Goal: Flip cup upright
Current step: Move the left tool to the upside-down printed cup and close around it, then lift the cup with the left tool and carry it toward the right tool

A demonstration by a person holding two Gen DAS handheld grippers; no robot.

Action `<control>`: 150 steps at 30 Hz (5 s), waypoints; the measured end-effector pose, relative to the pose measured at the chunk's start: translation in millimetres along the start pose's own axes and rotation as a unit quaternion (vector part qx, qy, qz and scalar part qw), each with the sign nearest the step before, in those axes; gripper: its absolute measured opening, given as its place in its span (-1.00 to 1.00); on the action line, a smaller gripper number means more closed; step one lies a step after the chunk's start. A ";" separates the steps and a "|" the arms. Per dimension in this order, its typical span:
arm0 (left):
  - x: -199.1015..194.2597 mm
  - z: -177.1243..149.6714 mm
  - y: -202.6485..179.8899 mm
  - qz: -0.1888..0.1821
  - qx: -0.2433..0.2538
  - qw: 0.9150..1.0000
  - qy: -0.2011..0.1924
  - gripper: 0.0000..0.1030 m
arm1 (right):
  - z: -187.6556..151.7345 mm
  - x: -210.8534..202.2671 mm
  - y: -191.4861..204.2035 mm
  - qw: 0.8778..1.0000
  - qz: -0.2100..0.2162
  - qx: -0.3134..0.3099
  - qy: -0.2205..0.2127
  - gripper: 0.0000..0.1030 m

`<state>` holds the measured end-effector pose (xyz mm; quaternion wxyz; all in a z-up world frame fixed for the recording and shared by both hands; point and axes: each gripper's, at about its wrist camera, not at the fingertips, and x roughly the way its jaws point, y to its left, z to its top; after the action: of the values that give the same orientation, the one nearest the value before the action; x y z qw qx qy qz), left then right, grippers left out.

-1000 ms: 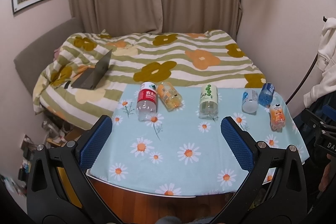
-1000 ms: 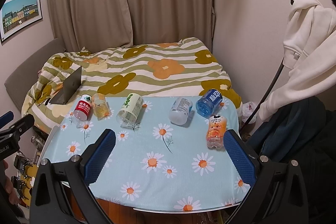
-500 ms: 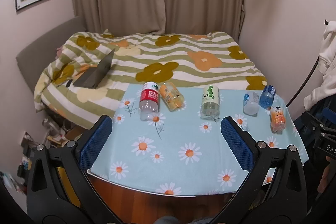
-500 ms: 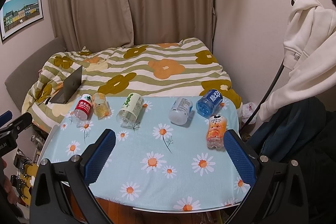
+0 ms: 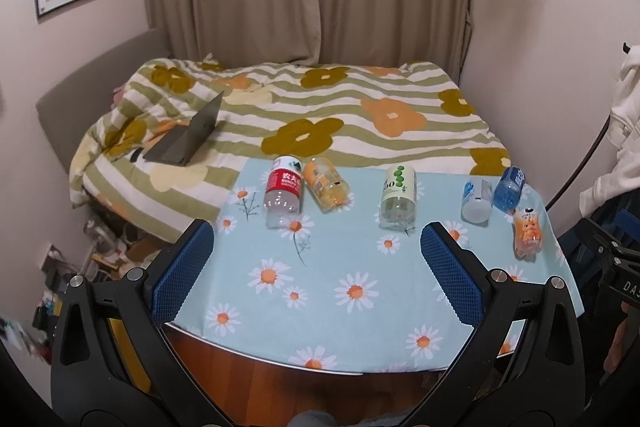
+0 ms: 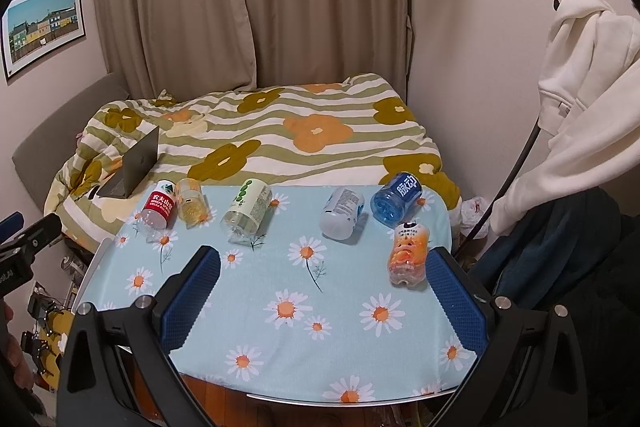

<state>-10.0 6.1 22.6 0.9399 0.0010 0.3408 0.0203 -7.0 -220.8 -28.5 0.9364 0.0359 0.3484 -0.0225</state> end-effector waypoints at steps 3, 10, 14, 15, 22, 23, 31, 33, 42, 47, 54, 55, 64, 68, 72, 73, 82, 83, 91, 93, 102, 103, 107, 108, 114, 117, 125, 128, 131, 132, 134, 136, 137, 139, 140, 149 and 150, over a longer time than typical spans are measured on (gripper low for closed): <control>4.6 7.3 -5.7 0.004 -0.011 1.000 0.005 1.00 | 0.5 -1.4 -4.2 1.000 0.007 -0.003 0.003 0.99; 27.6 23.9 -13.4 0.028 -0.047 0.998 0.021 1.00 | 17.0 21.0 -14.1 0.998 0.047 -0.039 0.018 0.99; 51.1 35.7 -12.0 0.041 -0.054 0.997 0.037 1.00 | 23.3 43.7 -26.3 0.997 0.054 -0.047 0.031 0.99; 59.0 38.7 -9.5 0.044 -0.057 0.997 0.040 1.00 | 26.3 49.1 -26.6 0.997 0.057 -0.044 0.033 0.99; 133.8 63.9 -4.4 0.026 -0.073 0.993 0.085 1.00 | 39.1 90.8 -22.5 0.996 0.058 -0.045 0.058 0.99; 146.3 67.0 -3.9 0.023 -0.073 0.993 0.093 1.00 | 41.4 96.3 -21.9 0.996 0.056 -0.042 0.060 0.99; 240.5 76.2 -0.9 -0.008 -0.096 0.982 0.160 1.00 | 65.4 149.2 -10.4 0.995 0.033 -0.033 0.091 0.99; 261.2 75.5 -2.0 -0.007 -0.092 0.980 0.176 1.00 | 68.4 164.2 -7.6 0.994 0.031 -0.027 0.105 0.99; 341.9 58.8 -5.8 -0.005 -0.093 0.967 0.239 1.00 | 64.1 224.7 4.8 0.986 0.017 -0.024 0.164 0.99; 366.5 50.6 -8.3 -0.004 -0.093 0.961 0.260 1.00 | 60.7 249.8 6.0 0.982 0.012 -0.011 0.189 0.99; 388.4 40.3 -13.2 0.000 -0.085 0.956 0.281 0.92 | 57.3 266.8 6.7 0.978 0.007 -0.009 0.208 0.99; 391.3 39.3 -13.2 0.001 -0.084 0.955 0.283 0.92 | 57.0 268.7 7.2 0.978 0.007 -0.010 0.210 0.99; 405.9 31.8 -8.8 -0.001 -0.082 0.951 0.298 0.36 | 53.9 280.2 9.9 0.975 0.004 -0.007 0.224 0.99; 403.7 31.8 -9.5 -0.006 -0.075 0.952 0.296 0.35 | 54.0 281.9 10.4 0.974 0.005 -0.005 0.225 0.99; 397.2 31.2 -13.0 -0.015 -0.069 0.954 0.292 0.35 | 52.0 281.7 11.8 0.975 0.009 -0.003 0.224 0.99; 394.9 31.6 -14.0 -0.016 -0.067 0.954 0.290 0.35 | 51.4 280.8 12.1 0.975 0.009 -0.004 0.222 0.99; 354.6 31.5 -20.9 -0.021 -0.053 0.961 0.270 0.35 | 47.6 254.4 9.1 0.979 0.019 -0.003 0.201 0.99; 348.4 30.6 -22.0 -0.021 -0.051 0.962 0.268 0.35 | 47.1 250.2 8.5 0.980 0.021 -0.003 0.199 0.99; 280.0 11.4 -41.4 -0.034 -0.032 0.968 0.246 0.35 | 35.1 202.7 -0.4 0.985 0.038 -0.008 0.170 0.99; 262.5 1.8 -48.6 -0.039 -0.027 0.969 0.243 0.35 | 28.6 187.6 -5.2 0.986 0.043 -0.008 0.162 0.99; 206.5 -63.9 -94.7 -0.068 0.008 0.964 0.257 0.35 | -12.0 143.4 -30.3 0.987 0.048 -0.015 0.151 0.99; 202.9 -71.5 -100.2 -0.072 0.014 0.963 0.260 0.35 | -16.8 140.1 -31.7 0.987 0.048 -0.015 0.151 0.99; 196.8 -95.4 -117.6 -0.079 0.041 0.959 0.269 0.35 | -38.4 128.4 -41.6 0.987 0.048 -0.011 0.154 0.99; 197.3 -99.6 -121.5 -0.081 0.046 0.957 0.273 0.35 | -41.9 126.9 -43.2 0.987 0.047 -0.010 0.155 0.99; 204.9 -110.8 -136.5 -0.083 0.074 0.955 0.277 0.35 | -61.6 124.0 -55.7 0.985 0.040 -0.002 0.166 0.99; 213.3 -112.5 -139.5 -0.083 0.079 0.953 0.279 0.35 | -67.9 125.8 -59.9 0.984 0.037 -0.002 0.173 0.99; 219.0 -114.9 -142.3 -0.082 0.079 0.954 0.276 0.37 | -73.6 130.1 -64.3 0.983 0.038 -0.001 0.180 0.99; 216.9 -114.3 -142.1 -0.080 0.082 0.955 0.272 0.57 | -73.1 129.5 -64.5 0.983 0.039 0.003 0.181 0.99; 209.9 -110.5 -141.0 -0.066 0.088 0.961 0.253 1.00 | -72.2 126.7 -65.6 0.983 0.039 0.002 0.177 0.99; 206.9 -108.5 -140.8 -0.064 0.088 0.963 0.246 1.00 | -71.6 125.3 -65.5 0.984 0.039 0.000 0.175 0.99; 201.2 -105.0 -139.9 -0.055 0.089 0.965 0.239 1.00 | -70.6 121.4 -66.0 0.984 0.040 -0.001 0.171 0.99; 192.4 -100.9 -135.0 -0.050 0.082 0.968 0.232 1.00 | -68.7 118.1 -68.0 0.985 0.046 -0.001 0.169 0.99; 185.8 -98.2 -132.0 -0.049 0.076 0.969 0.228 1.00 | -67.2 116.2 -68.3 0.985 0.049 -0.001 0.167 0.99; 169.1 -90.7 -125.1 -0.045 0.061 0.973 0.217 1.00 | -61.2 109.4 -67.8 0.985 0.057 -0.003 0.160 0.99; 158.2 -85.9 -119.2 -0.039 0.053 0.976 0.210 1.00 | -57.4 106.8 -66.8 0.986 0.060 -0.007 0.157 0.99; 110.8 -73.5 -60.3 0.002 0.015 0.982 0.190 1.00 | -15.8 111.0 -28.1 0.974 0.117 -0.061 0.182 0.99; 108.6 -73.7 -52.2 0.003 0.009 0.981 0.191 1.00 | -10.7 113.7 -20.4 0.971 0.124 -0.064 0.193 0.99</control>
<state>28.0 -42.8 -104.3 0.8572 0.0066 0.5146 0.0197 70.6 -242.2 -112.0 0.8474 0.0227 0.5159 0.1235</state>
